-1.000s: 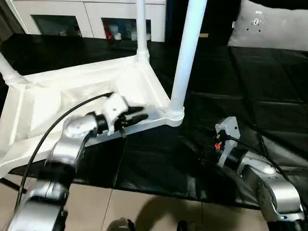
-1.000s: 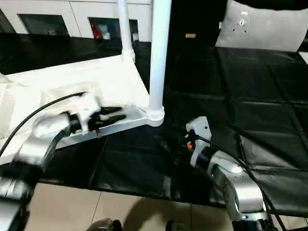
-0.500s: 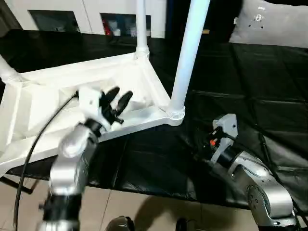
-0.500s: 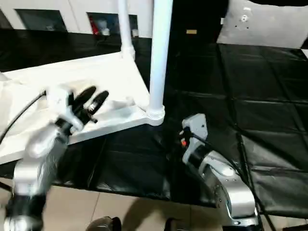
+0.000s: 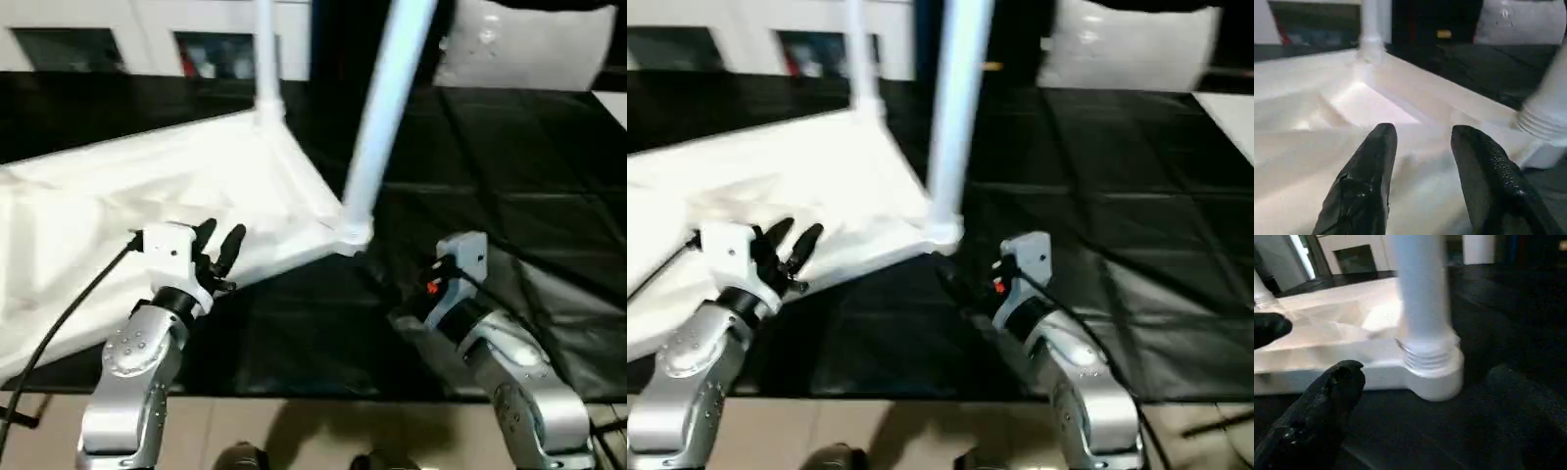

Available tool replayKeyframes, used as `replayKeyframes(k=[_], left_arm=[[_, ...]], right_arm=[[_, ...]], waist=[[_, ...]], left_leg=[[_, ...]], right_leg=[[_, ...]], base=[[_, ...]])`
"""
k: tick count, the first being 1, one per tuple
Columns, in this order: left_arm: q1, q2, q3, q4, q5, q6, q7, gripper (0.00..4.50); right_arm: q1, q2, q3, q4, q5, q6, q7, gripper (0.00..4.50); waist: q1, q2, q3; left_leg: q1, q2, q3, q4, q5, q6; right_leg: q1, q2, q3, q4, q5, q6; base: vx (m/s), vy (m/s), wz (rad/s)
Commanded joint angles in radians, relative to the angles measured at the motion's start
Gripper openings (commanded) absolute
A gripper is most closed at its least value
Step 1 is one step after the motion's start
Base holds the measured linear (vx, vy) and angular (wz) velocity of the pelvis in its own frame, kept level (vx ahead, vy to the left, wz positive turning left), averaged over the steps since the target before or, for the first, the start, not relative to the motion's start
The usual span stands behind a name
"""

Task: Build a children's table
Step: Rotate leg to tighten

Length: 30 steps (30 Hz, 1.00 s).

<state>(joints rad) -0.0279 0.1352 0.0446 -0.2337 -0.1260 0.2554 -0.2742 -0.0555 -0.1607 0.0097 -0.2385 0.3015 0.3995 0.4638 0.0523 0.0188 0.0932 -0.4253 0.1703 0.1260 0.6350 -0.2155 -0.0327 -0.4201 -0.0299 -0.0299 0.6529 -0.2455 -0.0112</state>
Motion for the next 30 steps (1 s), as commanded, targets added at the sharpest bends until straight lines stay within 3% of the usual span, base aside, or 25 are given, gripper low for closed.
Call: replayKeyframes(k=[1,2,3,4,5,6,7,8,9,10,13,14,16,18,20,24,26,28,30], left_arm=[[0.029,0.007,-0.034,-0.042,0.025,0.011,0.015,2.08],[0.029,0.007,-0.034,-0.042,0.025,0.011,0.015,2.08],[0.036,0.007,-0.038,-0.051,0.031,0.014,0.022,2.08],[0.045,0.006,-0.039,-0.06,0.039,0.01,0.03,2.08],[0.053,0.005,-0.038,-0.064,0.044,0.004,0.034,2.08],[0.062,0.004,-0.037,-0.069,0.048,0.003,0.039,2.08],[0.073,0.005,-0.036,-0.075,0.052,-0.002,0.042,2.08],[0.079,0.005,-0.036,-0.079,0.054,-0.004,0.043,2.08],[0.091,0.008,-0.038,-0.084,0.06,-0.009,0.044,2.08],[0.099,0.009,-0.04,-0.089,0.064,-0.011,0.045,2.08],[0.108,0.013,-0.054,-0.091,0.08,-0.014,0.052,2.08],[0.104,0.012,-0.056,-0.091,0.083,-0.011,0.058,2.08],[0.101,0.007,-0.057,-0.093,0.085,-0.008,0.071,2.08],[0.103,0.001,-0.057,-0.091,0.084,-0.009,0.074,2.08],[0.106,0.0,-0.06,-0.086,0.086,-0.018,0.072,2.08],[0.108,0.003,-0.082,-0.077,0.102,-0.033,0.066,2.08],[0.107,0.004,-0.083,-0.083,0.105,-0.031,0.069,2.08],[0.108,0.009,-0.08,-0.088,0.103,-0.039,0.067,2.08],[0.114,0.014,-0.068,-0.092,0.09,-0.053,0.059,2.08]], right_arm=[[0.005,-0.008,-0.006,-0.009,-0.017,-0.02,-0.009,4.5],[0.005,-0.008,-0.006,-0.009,-0.017,-0.02,-0.009,4.5],[0.004,-0.01,-0.009,-0.006,-0.023,-0.028,-0.011,4.5],[0.007,-0.015,-0.012,-0.004,-0.016,-0.021,-0.006,4.5],[0.011,-0.019,-0.011,-0.002,-0.014,-0.023,0.002,4.5],[0.016,-0.023,-0.008,-0.008,-0.008,-0.016,0.009,4.5],[0.023,-0.025,-0.003,-0.016,-0.009,-0.015,0.007,4.5],[0.028,-0.027,0.001,-0.022,-0.01,-0.016,0.004,4.5],[0.039,-0.026,0.008,-0.031,-0.016,-0.026,0.002,4.5],[0.047,-0.025,0.013,-0.037,-0.02,-0.035,0.0,4.5],[0.061,-0.008,0.015,-0.023,-0.048,-0.076,-0.032,4.5],[0.058,0.003,0.007,-0.014,-0.05,-0.075,-0.051,4.5],[0.053,0.015,-0.002,-0.003,-0.053,-0.071,-0.073,4.5],[0.048,0.012,-0.003,0.007,-0.065,-0.077,-0.081,4.5],[0.046,0.009,-0.006,0.013,-0.073,-0.09,-0.087,4.5],[0.037,0.015,-0.005,0.046,-0.098,-0.1,-0.12,4.5],[0.027,0.014,0.002,0.067,-0.112,-0.129,-0.122,4.5],[0.019,0.015,0.008,0.087,-0.118,-0.155,-0.117,4.5],[0.024,0.026,0.01,0.095,-0.108,-0.169,-0.109,4.5]], waist=[[0.024,-0.02,-0.069],[0.02,-0.014,-0.053],[0.019,-0.009,-0.043],[0.017,-0.017,-0.047],[0.019,-0.011,-0.038],[0.018,-0.01,-0.033],[0.015,-0.011,-0.031],[0.013,-0.007,-0.035],[0.016,-0.013,-0.052],[0.017,-0.007,-0.053],[0.016,-0.012,-0.066],[0.013,-0.016,-0.067],[0.014,-0.011,-0.071],[0.012,-0.01,-0.077],[0.014,-0.016,-0.082],[0.019,-0.023,-0.083],[0.02,-0.02,-0.084],[0.021,-0.028,-0.083],[0.023,-0.025,-0.084]], left_leg=[[0.002,-0.009,0.006,-0.042,0.123,0.171],[0.01,-0.004,0.008,-0.068,0.021,0.086],[0.024,0.006,0.011,-0.08,-0.079,0.038],[0.029,0.009,0.014,-0.082,-0.1,0.022],[0.036,0.02,0.013,-0.096,-0.126,-0.003],[0.04,0.022,0.014,-0.1,-0.153,-0.01],[0.055,0.023,0.014,-0.101,-0.206,-0.026],[0.056,0.031,0.008,-0.112,-0.218,-0.039],[0.054,0.04,0.004,-0.117,-0.204,-0.041],[0.054,0.044,0.004,-0.121,-0.206,-0.038],[0.051,0.057,0.003,-0.13,-0.233,-0.04],[0.048,0.059,0.005,-0.132,-0.242,-0.044],[0.057,0.061,0.007,-0.133,-0.265,-0.052],[0.058,0.063,0.006,-0.135,-0.26,-0.057],[0.056,0.059,0.013,-0.13,-0.236,-0.054],[0.052,0.054,0.019,-0.125,-0.211,-0.035],[0.052,0.055,0.018,-0.124,-0.21,-0.036],[0.052,0.055,0.019,-0.124,-0.219,-0.035],[0.053,0.055,0.019,-0.122,-0.212,-0.032]], right_leg=[[0.078,-0.128,0.072,-0.088,0.446,-0.173],[0.081,-0.105,0.046,-0.106,0.243,-0.107],[0.07,-0.095,0.044,-0.135,-0.047,-0.055],[0.076,-0.089,0.044,-0.143,-0.177,-0.034],[0.066,-0.085,0.042,-0.158,-0.385,-0.012],[0.058,-0.085,0.042,-0.168,-0.479,0.005],[0.049,-0.085,0.041,-0.183,-0.627,0.03],[0.051,-0.086,0.038,-0.182,-0.64,0.034],[0.059,-0.083,0.035,-0.168,-0.555,0.019],[0.056,-0.082,0.034,-0.164,-0.509,0.007],[0.057,-0.08,0.033,-0.139,-0.366,-0.059],[0.057,-0.079,0.033,-0.136,-0.324,-0.074],[0.051,-0.079,0.037,-0.13,-0.263,-0.093],[0.059,-0.081,0.036,-0.125,-0.193,-0.11],[0.063,-0.085,0.038,-0.123,-0.13,-0.12],[0.067,-0.091,0.039,-0.124,-0.139,-0.117],[0.066,-0.092,0.038,-0.124,-0.151,-0.117],[0.066,-0.093,0.037,-0.125,-0.175,-0.111],[0.064,-0.092,0.038,-0.125,-0.178,-0.109]], base=[[-0.051,-0.128,0.02],[-0.074,-0.137,0.02],[-0.074,-0.137,0.02],[-0.089,-0.107,0.05],[-0.089,-0.066,0.06],[-0.089,-0.066,0.06],[-0.079,-0.024,0.05],[-0.059,0.012,0.02],[-0.059,0.012,0.02],[0.0,0.0,0.0],[-0.005,0.02,0.0],[-0.002,0.062,-0.04],[0.003,0.058,-0.02],[0.0,0.0,0.0],[0.0,0.0,0.0],[0.0,0.0,0.0],[0.0,0.0,0.0],[0.0,0.0,0.0],[0.0,0.0,0.0]])
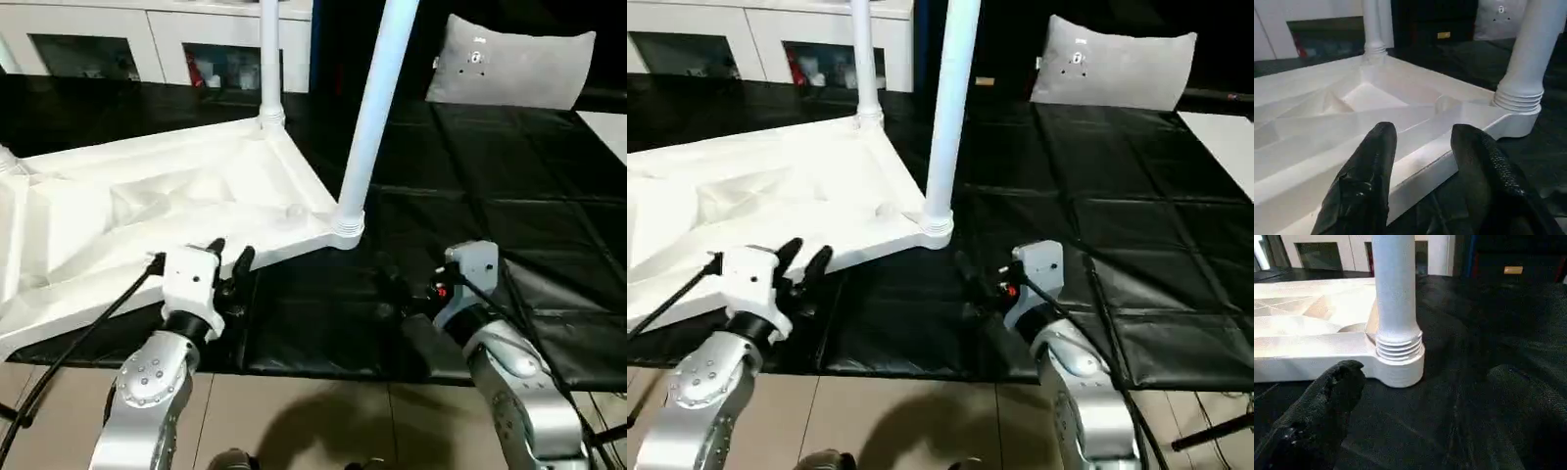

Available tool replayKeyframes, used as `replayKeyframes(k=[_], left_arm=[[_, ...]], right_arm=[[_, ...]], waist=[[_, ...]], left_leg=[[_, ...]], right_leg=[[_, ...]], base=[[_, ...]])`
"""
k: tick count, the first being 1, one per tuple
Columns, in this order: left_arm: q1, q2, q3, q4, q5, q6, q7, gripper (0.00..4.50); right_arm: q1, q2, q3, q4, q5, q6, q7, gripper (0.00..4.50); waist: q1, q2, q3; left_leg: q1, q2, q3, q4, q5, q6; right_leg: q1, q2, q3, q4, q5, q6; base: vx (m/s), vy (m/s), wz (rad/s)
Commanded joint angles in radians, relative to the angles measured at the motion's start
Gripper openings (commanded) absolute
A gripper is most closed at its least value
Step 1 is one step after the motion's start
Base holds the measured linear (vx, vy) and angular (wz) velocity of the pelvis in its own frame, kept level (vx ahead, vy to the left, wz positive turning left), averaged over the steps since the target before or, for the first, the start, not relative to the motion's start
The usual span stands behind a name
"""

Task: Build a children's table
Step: Rotate leg to tighten

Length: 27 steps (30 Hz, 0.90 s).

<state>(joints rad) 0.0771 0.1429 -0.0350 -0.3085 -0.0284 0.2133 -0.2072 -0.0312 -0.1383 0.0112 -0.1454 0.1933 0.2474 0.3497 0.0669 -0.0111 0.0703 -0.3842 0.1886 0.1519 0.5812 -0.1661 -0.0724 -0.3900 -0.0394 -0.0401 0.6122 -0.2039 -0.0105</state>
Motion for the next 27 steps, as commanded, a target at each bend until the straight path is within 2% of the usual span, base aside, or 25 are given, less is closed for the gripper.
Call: replayKeyframes(k=[1,5,7,8,9,10,11,12,13,16,17,18,19,20,22,24,26,27], left_arm=[[0.011,0.005,0.018,-0.022,-0.019,-0.009,-0.01,2.08],[0.004,0.004,0.012,-0.004,-0.035,-0.016,-0.025,2.08],[0.008,-0.013,0.011,0.011,-0.055,-0.011,-0.027,2.08],[0.01,-0.022,0.014,0.011,-0.069,-0.01,-0.029,2.08],[0.011,-0.029,0.014,0.005,-0.073,-0.003,-0.024,2.08],[0.01,-0.033,0.014,0.002,-0.074,0.003,-0.02,2.08],[0.008,-0.031,0.009,0.0,-0.072,0.01,-0.02,2.08],[0.009,-0.025,-0.002,-0.004,-0.072,0.008,-0.032,2.08],[0.011,-0.028,-0.002,-0.008,-0.071,0.008,-0.026,2.38],[0.014,-0.038,0.006,-0.013,-0.07,0.009,-0.008,2.49],[0.014,-0.035,0.009,-0.015,-0.069,0.013,-0.007,2.64],[0.008,-0.025,0.01,-0.017,-0.058,0.007,-0.009,2.79],[0.005,-0.022,0.009,-0.018,-0.055,0.005,-0.01,2.79],[0.0,-0.018,0.007,-0.015,-0.045,-0.003,-0.011,2.85],[-0.005,-0.016,0.005,-0.008,-0.045,-0.017,-0.02,2.88],[-0.001,-0.015,0.005,-0.008,-0.051,-0.021,-0.023,3.18],[-0.002,-0.013,0.004,-0.012,-0.054,-0.018,-0.023,3.27],[-0.005,-0.013,0.004,-0.011,-0.058,-0.015,-0.025,3.3]], right_arm=[[0.007,0.013,0.006,-0.004,0.011,-0.017,0.003,4.5],[0.008,0.018,0.009,0.001,0.009,-0.029,-0.001,4.5],[0.009,0.009,0.009,0.011,-0.009,-0.054,-0.004,4.5],[0.009,0.007,0.008,0.012,-0.011,-0.057,-0.004,4.5],[0.005,0.006,0.004,0.013,-0.006,-0.055,0.0,4.5],[0.001,0.005,0.001,0.015,-0.002,-0.056,0.002,4.5],[-0.007,0.003,0.001,0.022,0.0,-0.058,0.007,4.5],[-0.019,0.0,0.004,0.036,-0.001,-0.062,0.015,4.5],[-0.024,-0.001,0.008,0.045,-0.004,-0.066,0.02,4.5],[-0.025,0.001,0.008,0.05,-0.005,-0.069,0.023,4.5],[-0.023,0.001,0.009,0.048,-0.002,-0.068,0.021,4.5],[-0.022,0.002,0.008,0.04,0.005,-0.063,0.019,4.5],[-0.023,0.002,0.008,0.039,0.007,-0.061,0.019,4.5],[-0.024,0.003,0.007,0.038,0.009,-0.06,0.018,4.5],[-0.023,0.004,0.008,0.047,0.005,-0.068,0.016,4.5],[-0.013,0.006,0.009,0.045,-0.004,-0.083,0.004,4.5],[-0.006,0.009,0.004,0.027,0.001,-0.073,0.0,4.5],[-0.007,0.011,0.003,0.025,0.006,-0.071,0.003,4.5]], waist=[[0.009,0.006,-0.061],[0.015,0.012,-0.063],[0.018,0.006,-0.063],[0.02,0.007,-0.063],[0.022,0.0,-0.062],[0.024,0.002,-0.062],[0.025,-0.002,-0.062],[0.024,-0.001,-0.062],[0.021,-0.013,-0.062],[0.023,-0.009,-0.064],[0.023,-0.011,-0.064],[0.024,-0.008,-0.064],[0.023,-0.008,-0.065],[0.025,-0.002,-0.065],[0.024,0.002,-0.067],[0.024,0.005,-0.067],[0.024,0.001,-0.067],[0.024,0.004,-0.064]], left_leg=[[0.012,0.037,-0.007,-0.069,-0.262,0.008],[0.014,0.039,-0.008,-0.069,-0.261,0.003],[0.016,0.039,-0.006,-0.069,-0.271,-0.001],[0.016,0.039,-0.006,-0.069,-0.273,-0.003],[0.017,0.039,-0.003,-0.068,-0.282,-0.003],[0.017,0.039,-0.004,-0.068,-0.278,-0.002],[0.015,0.039,-0.004,-0.069,-0.275,0.0],[0.014,0.039,-0.006,-0.07,-0.279,0.0],[0.013,0.039,-0.004,-0.07,-0.28,0.002],[0.016,0.039,-0.005,-0.07,-0.284,-0.001],[0.015,0.039,-0.005,-0.07,-0.285,0.0],[0.015,0.039,-0.006,-0.07,-0.284,0.0],[0.015,0.038,-0.005,-0.069,-0.283,0.0],[0.017,0.039,-0.007,-0.07,-0.285,-0.001],[0.016,0.038,-0.007,-0.069,-0.286,-0.004],[0.017,0.039,-0.007,-0.069,-0.289,-0.008],[0.017,0.038,-0.007,-0.069,-0.294,-0.01],[0.026,0.039,-0.008,-0.073,-0.361,-0.018]], right_leg=[[0.034,-0.083,0.048,-0.084,-0.22,-0.11],[0.034,-0.079,0.047,-0.08,-0.186,-0.115],[0.032,-0.079,0.048,-0.08,-0.194,-0.114],[0.033,-0.08,0.047,-0.079,-0.198,-0.114],[0.031,-0.08,0.048,-0.082,-0.211,-0.112],[0.032,-0.081,0.049,-0.081,-0.213,-0.11],[0.033,-0.082,0.048,-0.081,-0.218,-0.106],[0.033,-0.082,0.047,-0.08,-0.228,-0.1],[0.034,-0.081,0.046,-0.084,-0.237,-0.095],[0.032,-0.082,0.047,-0.083,-0.246,-0.089],[0.033,-0.082,0.047,-0.084,-0.244,-0.088],[0.033,-0.082,0.047,-0.082,-0.241,-0.088],[0.032,-0.081,0.047,-0.083,-0.234,-0.088],[0.032,-0.081,0.046,-0.082,-0.232,-0.089],[0.033,-0.081,0.047,-0.081,-0.22,-0.091],[0.032,-0.08,0.046,-0.081,-0.208,-0.097],[0.034,-0.079,0.046,-0.08,-0.203,-0.099],[0.036,-0.08,0.044,-0.083,-0.277,-0.091]], base=[[0.0,0.0,0.0],[0.0,0.0,0.0],[0.0,0.0,0.0],[0.0,0.0,0.0],[0.0,0.0,0.0],[0.0,0.0,0.0],[0.0,0.0,0.0],[0.0,0.0,0.0],[0.0,0.0,0.0],[0.0,0.0,0.0],[0.0,0.0,0.0],[0.0,0.0,0.0],[0.0,0.0,0.0],[0.0,0.0,0.0],[0.0,0.0,0.0],[0.0,0.0,0.0],[0.0,0.0,0.0],[0.0,0.0,0.0]])
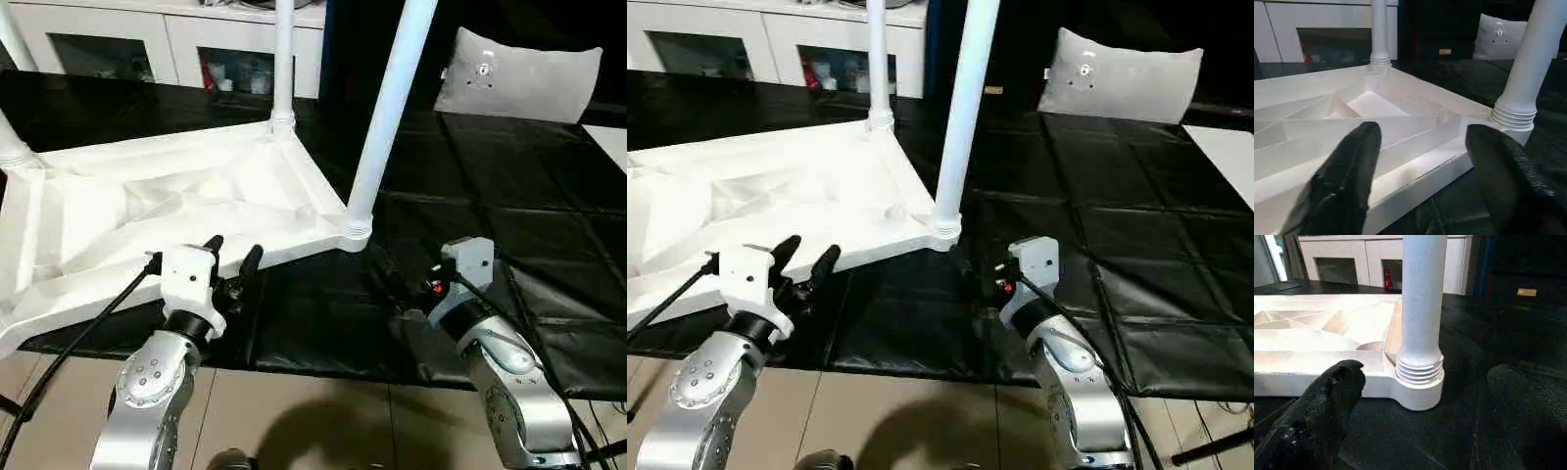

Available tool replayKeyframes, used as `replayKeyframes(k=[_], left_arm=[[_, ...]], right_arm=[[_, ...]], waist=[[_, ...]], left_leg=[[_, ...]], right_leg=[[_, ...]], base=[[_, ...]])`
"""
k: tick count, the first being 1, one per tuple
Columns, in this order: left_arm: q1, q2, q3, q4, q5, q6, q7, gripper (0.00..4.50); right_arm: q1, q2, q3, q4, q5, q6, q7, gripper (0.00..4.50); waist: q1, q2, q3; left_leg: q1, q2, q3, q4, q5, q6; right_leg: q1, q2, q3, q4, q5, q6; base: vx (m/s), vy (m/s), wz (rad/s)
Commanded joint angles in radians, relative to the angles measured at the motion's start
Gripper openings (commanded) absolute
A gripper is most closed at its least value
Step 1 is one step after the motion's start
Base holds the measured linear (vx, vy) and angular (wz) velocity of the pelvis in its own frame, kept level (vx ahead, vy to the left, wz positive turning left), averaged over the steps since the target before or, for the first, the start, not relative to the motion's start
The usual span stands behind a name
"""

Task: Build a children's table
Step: Rotate leg to tighten

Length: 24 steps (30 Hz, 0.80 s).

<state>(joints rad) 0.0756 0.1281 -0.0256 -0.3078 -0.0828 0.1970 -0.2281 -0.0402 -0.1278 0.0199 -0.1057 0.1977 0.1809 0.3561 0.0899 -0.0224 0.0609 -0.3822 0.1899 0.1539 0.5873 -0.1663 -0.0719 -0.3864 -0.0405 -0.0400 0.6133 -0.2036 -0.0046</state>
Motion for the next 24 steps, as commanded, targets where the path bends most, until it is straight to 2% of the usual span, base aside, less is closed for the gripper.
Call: replayKeyframes(k=[1,2,3,4,5,6,7,8,9,10,11,12,13,14,15,16,17,18,19,20,21,22,23,24], left_arm=[[-0.006,0.003,-0.006,-0.01,-0.004,0.002,-0.005,3.3],[-0.014,0.005,-0.006,-0.004,-0.004,0.003,-0.007,3.53],[-0.017,0.006,-0.005,-0.002,-0.004,0.003,-0.007,3.62],[-0.018,0.006,-0.005,-0.001,-0.004,0.003,-0.007,3.62],[-0.017,0.006,-0.003,0.001,-0.005,0.001,-0.006,3.76],[-0.015,0.006,-0.002,-0.001,-0.006,0.0,-0.006,3.89],[-0.014,0.006,-0.002,0.0,-0.006,0.0,-0.005,3.89],[-0.016,0.006,-0.002,-0.001,-0.006,0.003,-0.005,4.02],[-0.019,0.007,-0.004,0.0,-0.006,0.005,-0.007,4.09],[-0.023,0.007,-0.006,0.002,-0.007,0.006,-0.008,4.14],[-0.024,0.007,-0.008,0.004,-0.007,0.006,-0.009,4.19],[-0.024,0.006,-0.008,0.005,-0.007,0.006,-0.01,4.26],[-0.022,0.005,-0.009,0.006,-0.006,0.003,-0.009,4.35],[-0.019,0.005,-0.009,0.004,-0.004,0.002,-0.007,4.44],[-0.017,0.006,-0.011,0.0,-0.001,0.005,-0.006,4.44],[-0.018,0.008,-0.014,-0.002,0.001,0.009,-0.006,4.44],[-0.02,0.008,-0.014,-0.002,0.001,0.011,-0.006,4.44],[-0.022,0.007,-0.014,0.0,0.001,0.012,-0.006,4.44],[-0.023,0.007,-0.014,0.0,0.0,0.013,-0.006,4.44],[-0.022,0.006,-0.014,0.001,0.001,0.011,-0.004,4.44],[-0.019,0.005,-0.014,0.0,0.002,0.01,-0.003,4.44],[-0.015,0.004,-0.015,-0.003,0.002,0.01,-0.002,4.44],[-0.013,0.004,-0.016,-0.007,0.003,0.012,-0.001,4.44],[-0.012,0.004,-0.018,-0.009,0.002,0.014,-0.001,4.44]], right_arm=[[0.0,0.001,-0.005,-0.013,0.002,-0.005,-0.003,4.5],[-0.007,0.002,-0.001,-0.007,0.002,-0.006,0.0,4.5],[-0.008,0.0,0.001,-0.005,-0.003,-0.01,0.0,4.5],[-0.009,-0.001,0.002,-0.004,-0.005,-0.012,-0.001,4.5],[-0.007,-0.001,0.004,-0.006,-0.009,-0.015,-0.002,4.5],[-0.002,0.0,0.002,-0.013,-0.005,-0.016,-0.003,4.5],[0.002,0.002,0.0,-0.022,0.003,-0.016,-0.001,4.5],[0.001,0.003,-0.001,-0.029,0.011,-0.013,0.001,4.5],[-0.001,0.003,-0.001,-0.03,0.013,-0.01,0.002,4.5],[-0.005,-0.001,0.004,-0.025,0.011,-0.003,0.005,4.5],[-0.005,-0.001,0.007,-0.021,0.015,0.005,0.01,4.5],[-0.005,0.0,0.008,-0.018,0.018,0.01,0.014,4.5],[-0.003,-0.001,0.008,-0.019,0.015,0.01,0.012,4.5],[0.001,-0.002,0.005,-0.027,0.016,0.006,0.01,4.5],[0.003,-0.003,0.001,-0.034,0.013,0.004,0.004,4.5],[-0.003,-0.006,0.002,-0.031,0.013,-0.002,0.007,4.5],[-0.009,-0.007,0.004,-0.023,0.011,-0.005,0.01,4.5],[-0.014,-0.009,0.006,-0.013,0.008,-0.012,0.012,4.5],[-0.017,-0.009,0.007,-0.008,0.007,-0.014,0.013,4.5],[-0.016,-0.011,0.008,-0.007,0.001,-0.018,0.012,4.5],[-0.014,-0.012,0.009,-0.009,-0.001,-0.02,0.011,4.5],[-0.01,-0.013,0.009,-0.014,-0.002,-0.019,0.011,4.5],[-0.007,-0.013,0.008,-0.021,0.002,-0.015,0.012,4.5],[-0.005,-0.012,0.008,-0.025,0.007,-0.011,0.015,4.5]], waist=[[0.0,0.015,-0.053],[-0.003,0.018,-0.045],[-0.007,0.017,-0.039],[-0.011,0.016,-0.031],[-0.02,0.018,-0.022],[-0.024,0.022,-0.018],[-0.028,0.022,-0.016],[-0.037,0.031,-0.019],[-0.037,0.031,-0.019],[-0.043,0.031,-0.027],[-0.054,0.045,-0.034],[-0.062,0.03,-0.027],[-0.064,0.032,-0.03],[-0.063,0.029,-0.03],[-0.063,0.016,-0.031],[-0.053,0.01,-0.039],[-0.033,0.004,-0.063],[-0.022,0.01,-0.076],[-0.024,0.012,-0.082],[-0.032,0.008,-0.094],[-0.031,0.009,-0.098],[-0.021,0.012,-0.105],[-0.012,0.011,-0.107],[-0.004,0.017,-0.109]], left_leg=[[0.03,0.037,-0.011,-0.081,-0.41,-0.022],[0.048,0.035,-0.013,-0.084,-0.515,-0.028],[0.058,0.032,-0.013,-0.084,-0.565,-0.027],[0.079,0.024,-0.014,-0.077,-0.628,-0.023],[0.11,0.017,-0.014,-0.065,-0.681,-0.019],[0.113,0.017,-0.018,-0.069,-0.69,-0.015],[0.117,0.019,-0.019,-0.07,-0.698,-0.013],[0.116,0.027,-0.026,-0.084,-0.717,-0.011],[0.116,0.027,-0.026,-0.084,-0.717,-0.011],[0.106,0.026,-0.029,-0.088,-0.7,-0.008],[0.173,0.039,-0.006,-0.076,-0.697,-0.029],[0.189,0.052,-0.014,-0.087,-0.721,-0.04],[0.201,0.067,-0.01,-0.096,-0.721,-0.048],[0.21,0.086,0.0,-0.109,-0.733,-0.047],[0.174,0.072,-0.003,-0.112,-0.718,-0.023],[0.086,0.017,0.019,-0.091,-0.586,0.029],[0.039,-0.006,0.021,-0.053,-0.327,0.066],[0.031,-0.002,0.014,-0.045,-0.142,0.095],[0.033,0.0,0.012,-0.044,-0.063,0.104],[0.034,0.002,0.003,-0.033,0.098,0.128],[0.033,0.001,-0.001,-0.024,0.177,0.139],[0.047,0.006,-0.002,-0.004,0.305,0.152],[0.039,0.002,-0.002,0.012,0.383,0.14],[0.04,0.003,-0.002,0.015,0.384,0.128]], right_leg=[[0.033,-0.078,0.043,-0.089,-0.338,-0.089],[0.03,-0.075,0.036,-0.105,-0.476,-0.071],[0.027,-0.071,0.03,-0.116,-0.554,-0.059],[0.024,-0.067,0.018,-0.14,-0.682,-0.036],[0.018,-0.059,-0.004,-0.161,-0.767,-0.022],[0.032,-0.058,-0.018,-0.169,-0.777,-0.014],[0.037,-0.058,-0.025,-0.172,-0.772,-0.012],[0.061,-0.065,-0.037,-0.168,-0.711,-0.022],[0.061,-0.065,-0.037,-0.168,-0.711,-0.022],[0.077,-0.073,-0.032,-0.16,-0.681,-0.029],[0.031,-0.052,-0.007,-0.165,-0.663,-0.054],[0.021,-0.035,-0.019,-0.137,-0.559,-0.089],[0.015,-0.03,-0.015,-0.119,-0.501,-0.104],[0.002,-0.035,-0.015,-0.087,-0.414,-0.139],[0.028,-0.05,-0.016,-0.083,-0.377,-0.151],[0.098,-0.087,0.02,-0.11,-0.43,-0.15],[0.153,-0.117,0.063,-0.118,-0.371,-0.173],[0.146,-0.11,0.067,-0.097,-0.2,-0.2],[0.135,-0.094,0.06,-0.073,-0.059,-0.215],[0.12,-0.069,0.045,-0.028,0.243,-0.227],[0.112,-0.063,0.043,-0.011,0.376,-0.223],[0.084,-0.053,0.045,0.013,0.61,-0.216],[0.078,-0.039,0.055,0.029,0.76,-0.203],[0.074,-0.038,0.056,0.033,0.789,-0.199]], base=[[0.0,0.0,0.0],[0.0,0.0,0.0],[0.0,0.0,0.0],[0.0,0.0,0.0],[0.0,0.0,0.0],[0.0,0.0,0.0],[0.0,0.0,0.0],[0.0,0.0,0.0],[0.0,0.0,0.0],[0.0,0.0,0.0],[0.063,0.025,-0.21],[0.063,0.025,-0.21],[0.078,0.021,-0.48],[0.091,0.01,-0.63],[0.091,0.01,-0.63],[0.109,-0.01,-0.33],[0.118,-0.021,-0.02],[0.118,-0.021,-0.02],[0.118,-0.022,0.09],[0.105,-0.016,0.11],[0.105,-0.016,0.11],[0.074,-0.006,0.19],[0.044,0.005,0.27],[0.044,0.005,0.27]])
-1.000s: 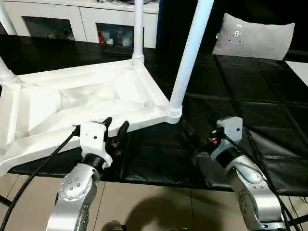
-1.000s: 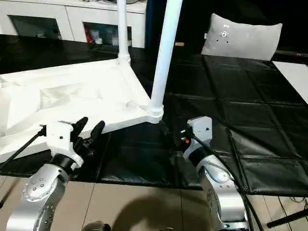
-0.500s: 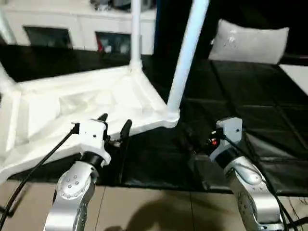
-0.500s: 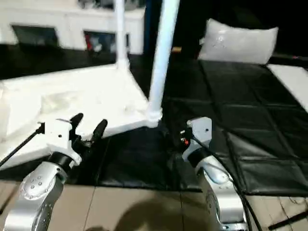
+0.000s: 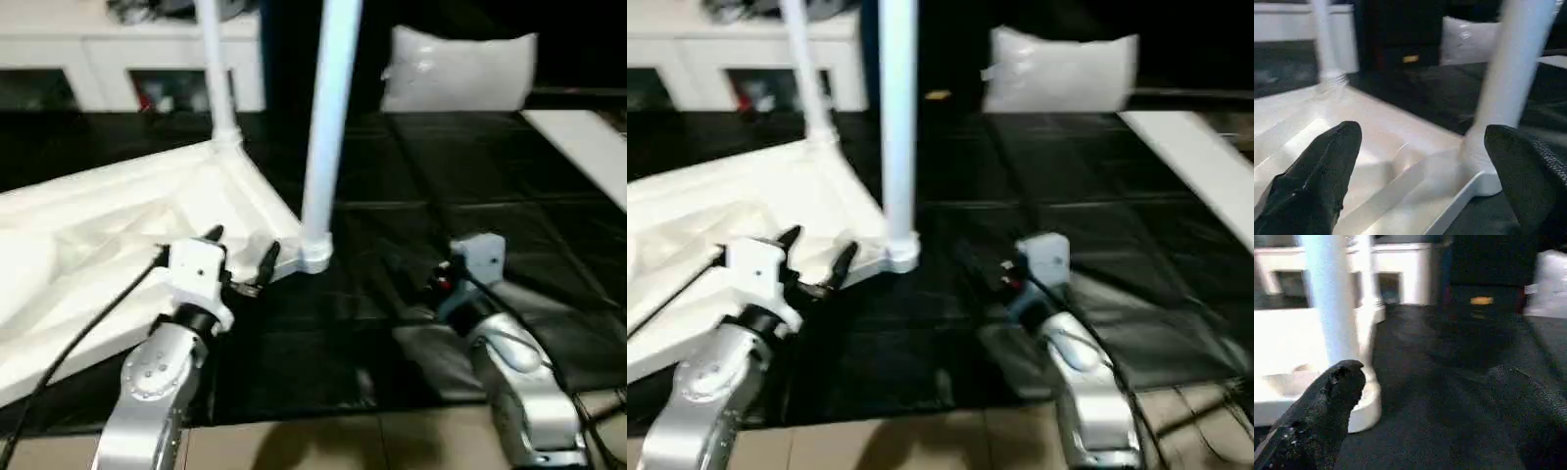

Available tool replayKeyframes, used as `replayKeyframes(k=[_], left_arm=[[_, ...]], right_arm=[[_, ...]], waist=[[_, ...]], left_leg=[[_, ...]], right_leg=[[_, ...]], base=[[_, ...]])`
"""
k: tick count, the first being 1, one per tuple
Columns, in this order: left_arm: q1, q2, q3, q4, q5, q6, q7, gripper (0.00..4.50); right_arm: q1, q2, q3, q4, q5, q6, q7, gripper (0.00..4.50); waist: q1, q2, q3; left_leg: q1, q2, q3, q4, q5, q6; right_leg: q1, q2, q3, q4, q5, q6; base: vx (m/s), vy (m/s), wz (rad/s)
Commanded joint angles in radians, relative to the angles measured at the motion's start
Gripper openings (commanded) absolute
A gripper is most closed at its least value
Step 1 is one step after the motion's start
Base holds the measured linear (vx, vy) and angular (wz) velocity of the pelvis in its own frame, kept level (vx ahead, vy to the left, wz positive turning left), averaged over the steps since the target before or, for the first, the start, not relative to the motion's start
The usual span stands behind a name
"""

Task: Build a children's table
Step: Rotate leg to tighten

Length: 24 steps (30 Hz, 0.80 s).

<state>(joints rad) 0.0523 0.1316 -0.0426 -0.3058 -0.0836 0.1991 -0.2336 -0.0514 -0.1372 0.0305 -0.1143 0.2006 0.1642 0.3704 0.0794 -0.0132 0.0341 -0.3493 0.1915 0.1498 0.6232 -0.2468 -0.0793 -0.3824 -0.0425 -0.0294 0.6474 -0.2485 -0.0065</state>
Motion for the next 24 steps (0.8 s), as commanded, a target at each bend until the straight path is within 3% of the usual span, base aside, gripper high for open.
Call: replayKeyframes(k=[1,2,3,4,6,7,8,10,14,16,24], left_arm=[[0.01,0.0,-0.002,-0.011,0.001,0.014,0.003,4.44],[0.007,0.0,-0.002,-0.008,-0.002,0.016,0.002,4.44],[0.007,0.0,-0.002,-0.007,-0.002,0.017,0.002,4.44],[0.008,-0.001,-0.002,-0.006,-0.002,0.016,0.006,4.44],[0.018,0.001,-0.005,-0.011,0.002,0.019,0.01,4.44],[0.021,0.003,-0.007,-0.013,0.003,0.021,0.01,4.44],[0.018,0.004,-0.009,-0.013,0.004,0.023,0.007,4.44],[0.011,0.004,-0.008,-0.009,0.003,0.024,0.005,4.44],[0.023,-0.001,-0.002,-0.017,0.001,0.025,0.012,4.44],[0.016,0.001,-0.002,-0.015,-0.003,0.031,0.008,4.44],[0.015,-0.001,-0.006,-0.013,0.0,0.037,0.013,4.44]], right_arm=[[0.006,-0.003,-0.001,-0.018,0.007,0.01,0.003,4.5],[0.008,-0.006,0.003,-0.013,0.001,0.006,0.004,4.5],[0.008,-0.006,0.003,-0.013,0.0,0.006,0.004,4.5],[0.012,-0.008,0.003,-0.012,-0.006,0.001,0.001,4.5],[0.023,-0.009,-0.001,-0.019,-0.007,-0.003,0.0,4.5],[0.026,-0.009,-0.003,-0.021,-0.006,-0.003,0.001,4.5],[0.021,-0.01,-0.001,-0.016,-0.005,-0.003,0.005,4.5],[0.007,-0.018,0.012,0.002,-0.012,-0.01,0.012,4.5],[0.016,-0.019,0.014,-0.008,-0.015,-0.01,0.006,4.5],[0.016,-0.019,0.013,-0.011,-0.011,-0.005,0.008,4.5],[0.029,-0.027,0.01,-0.019,-0.008,-0.003,0.009,4.5]], waist=[[0.014,0.012,-0.081],[0.022,0.012,-0.069],[0.02,0.008,-0.059],[0.02,0.008,-0.047],[0.018,0.007,-0.022],[0.017,0.006,-0.016],[0.014,0.002,-0.008],[0.004,-0.002,-0.009],[-0.005,-0.004,-0.011],[-0.009,-0.002,-0.012],[-0.015,-0.002,-0.025]], left_leg=[[-0.003,0.005,-0.002,-0.024,0.43,0.101],[0.0,0.015,-0.001,-0.034,0.33,0.067],[0.0,0.018,0.002,-0.045,0.237,0.051],[0.002,0.027,-0.001,-0.067,0.054,0.016],[0.01,0.034,-0.005,-0.094,-0.21,-0.026],[0.012,0.033,-0.005,-0.099,-0.263,-0.032],[0.019,0.029,-0.008,-0.103,-0.344,-0.042],[0.023,0.022,-0.018,-0.103,-0.371,-0.047],[0.01,0.019,-0.02,-0.103,-0.337,-0.04],[0.011,0.018,-0.02,-0.101,-0.34,-0.038],[-0.002,0.023,-0.015,-0.099,-0.257,-0.015]], right_leg=[[0.068,-0.035,0.043,0.0,0.809,-0.183],[0.054,-0.041,0.039,-0.017,0.685,-0.174],[0.05,-0.045,0.039,-0.03,0.577,-0.173],[0.052,-0.057,0.039,-0.051,0.338,-0.17],[0.045,-0.069,0.044,-0.085,-0.095,-0.139],[0.04,-0.069,0.045,-0.094,-0.202,-0.122],[0.031,-0.075,0.049,-0.114,-0.388,-0.083],[0.023,-0.081,0.051,-0.134,-0.554,-0.019],[0.02,-0.077,0.051,-0.135,-0.544,-0.005],[0.016,-0.075,0.05,-0.135,-0.536,-0.007],[0.021,-0.068,0.054,-0.114,-0.315,-0.074]], base=[[0.0,0.0,0.0],[0.0,0.0,0.0],[0.0,0.0,0.0],[-0.082,-0.011,0.04],[-0.109,-0.007,-0.02],[-0.129,-0.014,-0.04],[-0.125,-0.013,-0.05],[-0.114,-0.01,-0.05],[-0.079,-0.002,-0.03],[-0.029,0.001,-0.02],[0.0,0.0,0.0]])
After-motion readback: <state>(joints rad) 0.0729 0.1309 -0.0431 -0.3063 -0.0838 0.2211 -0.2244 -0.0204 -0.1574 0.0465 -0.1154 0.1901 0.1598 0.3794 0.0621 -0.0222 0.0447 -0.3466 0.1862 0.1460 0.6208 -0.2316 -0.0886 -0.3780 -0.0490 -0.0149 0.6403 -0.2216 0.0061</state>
